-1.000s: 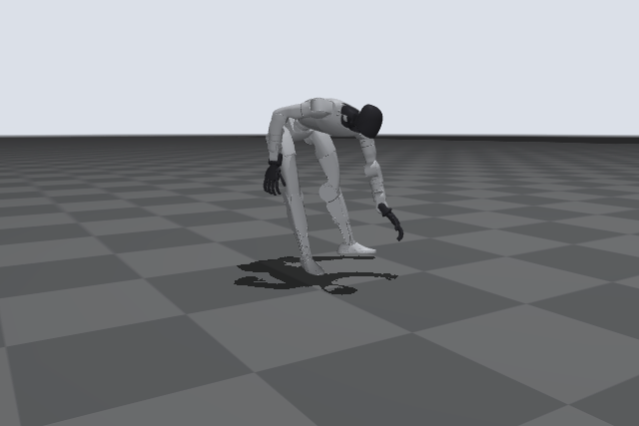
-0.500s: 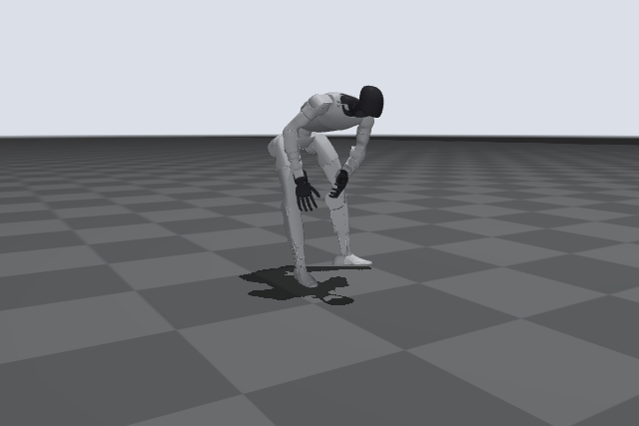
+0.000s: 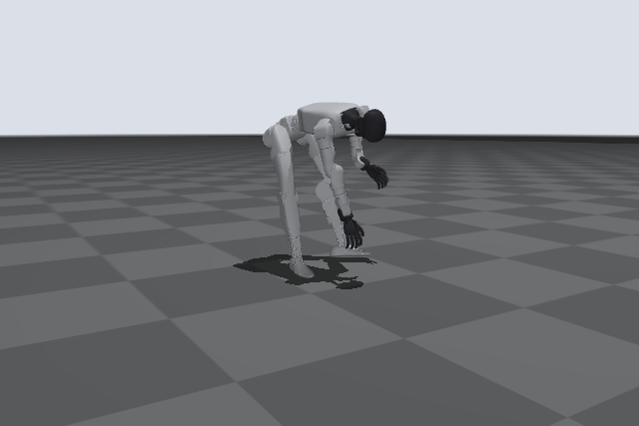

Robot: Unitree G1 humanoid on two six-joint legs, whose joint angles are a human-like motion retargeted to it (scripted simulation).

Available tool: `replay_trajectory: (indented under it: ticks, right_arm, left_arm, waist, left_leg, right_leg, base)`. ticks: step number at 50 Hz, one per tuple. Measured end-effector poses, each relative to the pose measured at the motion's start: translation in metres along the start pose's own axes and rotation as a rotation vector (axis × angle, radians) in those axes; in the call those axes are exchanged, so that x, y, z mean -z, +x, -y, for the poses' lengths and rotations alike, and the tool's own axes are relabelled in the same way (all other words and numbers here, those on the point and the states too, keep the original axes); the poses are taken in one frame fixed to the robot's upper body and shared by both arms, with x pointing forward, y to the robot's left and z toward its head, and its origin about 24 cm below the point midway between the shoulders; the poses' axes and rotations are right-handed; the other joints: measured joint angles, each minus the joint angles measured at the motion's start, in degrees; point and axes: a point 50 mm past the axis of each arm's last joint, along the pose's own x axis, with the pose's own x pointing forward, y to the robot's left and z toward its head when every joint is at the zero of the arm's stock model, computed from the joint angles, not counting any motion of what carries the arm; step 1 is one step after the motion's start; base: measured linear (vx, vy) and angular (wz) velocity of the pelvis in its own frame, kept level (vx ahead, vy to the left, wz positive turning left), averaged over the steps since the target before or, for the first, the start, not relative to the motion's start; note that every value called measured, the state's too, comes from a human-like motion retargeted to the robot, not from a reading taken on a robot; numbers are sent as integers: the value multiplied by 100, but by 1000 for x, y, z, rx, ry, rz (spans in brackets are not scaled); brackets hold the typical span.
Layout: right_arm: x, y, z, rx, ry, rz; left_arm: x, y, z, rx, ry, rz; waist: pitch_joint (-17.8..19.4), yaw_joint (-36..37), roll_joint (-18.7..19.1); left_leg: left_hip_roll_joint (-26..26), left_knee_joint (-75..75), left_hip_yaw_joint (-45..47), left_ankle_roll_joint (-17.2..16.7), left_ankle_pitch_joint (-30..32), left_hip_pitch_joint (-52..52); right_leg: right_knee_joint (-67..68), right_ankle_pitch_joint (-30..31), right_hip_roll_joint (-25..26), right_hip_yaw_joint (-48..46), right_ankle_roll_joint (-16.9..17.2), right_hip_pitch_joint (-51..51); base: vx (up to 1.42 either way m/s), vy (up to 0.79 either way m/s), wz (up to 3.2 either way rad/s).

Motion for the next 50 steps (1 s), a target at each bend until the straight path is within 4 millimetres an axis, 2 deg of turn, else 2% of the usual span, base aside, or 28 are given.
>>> replay_trajectory:
  ticks: [3,5,7,10,12,13,15,18,20,22,23,25,27,28,30,34,37,40,43,45,47,50]
  right_arm:
    - [-13,-2,-7,-107,-70,138]
    - [-29,-8,-19,-196,-41,248]
    - [-34,-14,-28,-214,16,329]
    - [-20,-21,-31,-122,169,347]
    - [-4,-18,-23,-54,406,259]
    - [8,-16,-15,3,559,196]
    - [42,-13,-9,95,765,14]
    - [115,-15,9,312,960,-321]
    - [163,-26,16,462,1048,-556]
    - [210,-48,18,642,1198,-808]
    - [230,-60,19,719,1225,-927]
    - [272,-88,32,905,1249,-1116]
    - [298,-112,34,973,1239,-1206]
    - [303,-118,24,946,1240,-1222]
    - [323,-142,13,924,1196,-1261]
    - [332,-184,-48,695,1098,-1294]
    - [327,-222,-97,478,1006,-1339]
    - [314,-263,-142,244,927,-1402]
    - [292,-298,-178,0,834,-1382]
    - [271,-308,-198,-170,804,-1305]
    - [246,-320,-217,-413,744,-1159]
    - [230,-363,-230,-551,734,-1130]
  left_arm:
    - [13,-14,-7,23,-30,-104]
    - [23,-20,-9,91,23,-150]
    - [34,-29,-15,120,73,-208]
    - [50,-45,-29,111,131,-306]
    - [58,-53,-40,146,233,-348]
    - [60,-54,-49,153,272,-372]
    - [69,-70,-62,141,273,-467]
    - [79,-90,-88,91,244,-617]
    - [82,-103,-107,34,233,-693]
    - [87,-123,-123,-107,164,-779]
    - [88,-129,-134,-227,129,-805]
    - [93,-153,-145,-357,113,-877]
    - [93,-170,-156,-408,175,-920]
    - [90,-171,-165,-424,221,-918]
    - [90,-193,-177,-490,294,-977]
    - [84,-215,-202,-593,389,-1050]
    - [79,-237,-216,-647,429,-1133]
    - [75,-254,-228,-700,415,-1196]
    - [70,-271,-236,-767,435,-1239]
    - [72,-270,-237,-785,437,-1242]
    - [70,-272,-241,-797,443,-1253]
    - [61,-302,-244,-829,496,-1341]
  waist:
    - [0,-76,-50]
    - [0,-122,-184]
    - [0,-185,-290]
    - [0,-260,-364]
    - [0,-302,-419]
    - [0,-334,-328]
    - [0,-321,-582]
    - [0,-323,-630]
    - [0,-351,-658]
    - [0,-422,-617]
    - [0,-433,-742]
    - [0,-453,-576]
    - [0,-504,-493]
    - [0,-516,-608]
    - [0,-557,-530]
    - [-73,-400,-770]
    - [-415,-219,-939]
    - [-869,-22,-1164]
    - [-1309,63,-1352]
    - [-1359,96,-1479]
    - [-1351,83,-1593]
    - [-1939,130,-1610]
  left_leg:
    - [-9,-25,-27,-1,26,-127]
    - [-12,-71,-60,-1,47,-117]
    - [32,-19,-80,-1,32,-35]
    - [172,250,-133,0,-82,148]
    - [263,474,-237,1,-175,264]
    - [319,709,-415,2,-218,193]
    - [412,759,-306,3,-370,654]
    - [502,1008,-365,26,-581,1144]
    - [491,1095,-398,64,-722,1526]
    - [271,738,-430,125,-715,2248]
    - [-125,-332,-364,194,-282,2963]
    - [-326,-843,-371,247,-134,3668]
    - [-391,-838,-428,301,-237,4132]
    - [-418,-840,-452,323,-287,4330]
    - [-447,-832,-543,363,-402,4884]
    - [-345,-838,-614,303,-668,5888]
    - [-229,-841,-385,297,-931,6440]
    - [-102,-839,284,313,-1192,6853]
    - [-45,-812,1203,369,-1364,7212]
    - [-63,-752,1729,430,-1457,7455]
    - [-96,-690,2030,457,-1504,7768]
    - [-173,-692,2062,458,-1453,7930]
  right_leg:
    - [56,7,-18,-31,0,-137]
    - [8,23,4,-74,0,-83]
    - [-18,20,38,-102,0,38]
    - [30,-62,82,-119,0,304]
    - [94,-178,90,-154,0,560]
    - [181,-271,64,-282,0,693]
    - [254,-400,116,-75,0,1011]
    - [476,-674,79,-6,0,1528]
    - [543,-822,20,22,0,1949]
    - [439,-934,-79,33,0,2614]
    - [158,-812,-101,181,0,2948]
    - [168,-948,-166,183,0,3469]
    - [316,-1193,-277,136,0,3937]
    - [362,-1299,-320,133,0,4142]
    - [517,-1580,-387,36,0,4708]
    - [526,-1957,-273,-108,0,5762]
    - [419,-2103,-134,-199,0,6310]
    - [299,-2154,4,-290,0,6637]
    - [236,-2193,41,-425,0,6871]
    - [220,-2245,-21,-528,0,7076]
    - [227,-2334,-112,-642,0,7407]
    - [220,-2414,-234,-867,0,7703]
  base:
    - [0,0,0]
    - [0,0,0]
    - [0,-4,-7]
    - [4,-9,-17]
    - [9,-1,-12]
    - [11,0,-8]
    - [22,-5,-42]
    - [22,0,-18]
    - [24,7,16]
    - [30,7,39]
    - [26,1,28]
    - [24,-2,28]
    - [22,-3,40]
    - [20,-7,38]
    - [23,-15,33]
    - [21,-23,6]
    - [21,-23,-6]
    - [18,-19,4]
    - [18,-11,30]
    - [19,2,50]
    - [24,11,59]
    - [31,18,67]
